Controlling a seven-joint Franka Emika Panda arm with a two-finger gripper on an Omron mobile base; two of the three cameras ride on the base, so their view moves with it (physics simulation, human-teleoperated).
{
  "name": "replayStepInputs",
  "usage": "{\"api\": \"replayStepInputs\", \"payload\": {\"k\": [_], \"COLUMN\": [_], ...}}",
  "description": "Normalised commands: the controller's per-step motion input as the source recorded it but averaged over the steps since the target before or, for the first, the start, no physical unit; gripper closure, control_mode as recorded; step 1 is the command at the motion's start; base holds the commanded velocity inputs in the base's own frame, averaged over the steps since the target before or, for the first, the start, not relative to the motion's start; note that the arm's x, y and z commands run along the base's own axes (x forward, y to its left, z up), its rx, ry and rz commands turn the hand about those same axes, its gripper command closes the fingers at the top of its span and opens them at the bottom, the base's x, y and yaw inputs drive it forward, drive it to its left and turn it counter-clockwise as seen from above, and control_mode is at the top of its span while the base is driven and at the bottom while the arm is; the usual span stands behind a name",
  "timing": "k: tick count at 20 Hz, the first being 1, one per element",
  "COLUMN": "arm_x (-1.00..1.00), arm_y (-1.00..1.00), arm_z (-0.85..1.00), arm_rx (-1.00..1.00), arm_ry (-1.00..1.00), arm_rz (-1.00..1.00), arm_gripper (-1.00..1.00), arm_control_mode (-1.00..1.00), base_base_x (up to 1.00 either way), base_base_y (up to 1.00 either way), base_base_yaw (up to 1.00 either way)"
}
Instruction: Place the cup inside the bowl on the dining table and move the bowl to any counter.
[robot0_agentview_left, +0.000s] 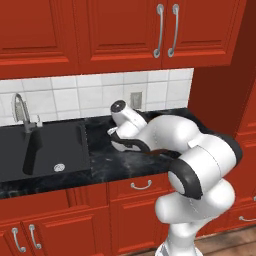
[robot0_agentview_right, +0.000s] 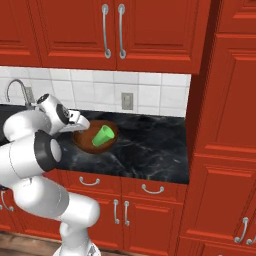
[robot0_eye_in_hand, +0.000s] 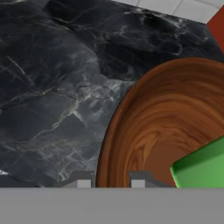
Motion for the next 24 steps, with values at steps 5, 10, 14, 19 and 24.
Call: {"api": "replayStepInputs", "payload": {"k": [5, 10, 14, 19, 24], "arm_x": [0.09, 0.08, 0.11, 0.10, 0.12], "arm_y": [0.10, 0.10, 0.07, 0.07, 0.03], "arm_z": [-0.29, -0.24, -0.20, -0.19, -0.20], "arm_rx": [0.00, -0.01, 0.00, 0.00, 0.00], "arm_ry": [0.00, 0.00, 0.00, 0.00, 0.00], "arm_rz": [0.00, 0.00, 0.00, 0.00, 0.00], "arm_gripper": [1.00, 1.00, 1.00, 1.00, 1.00], "arm_control_mode": [-1.00, -1.00, -1.00, -1.00, -1.00], "base_base_x": [0.00, 0.00, 0.00, 0.00, 0.00], "base_base_y": [0.00, 0.00, 0.00, 0.00, 0.00], "base_base_yaw": [0.00, 0.00, 0.00, 0.00, 0.00]}}
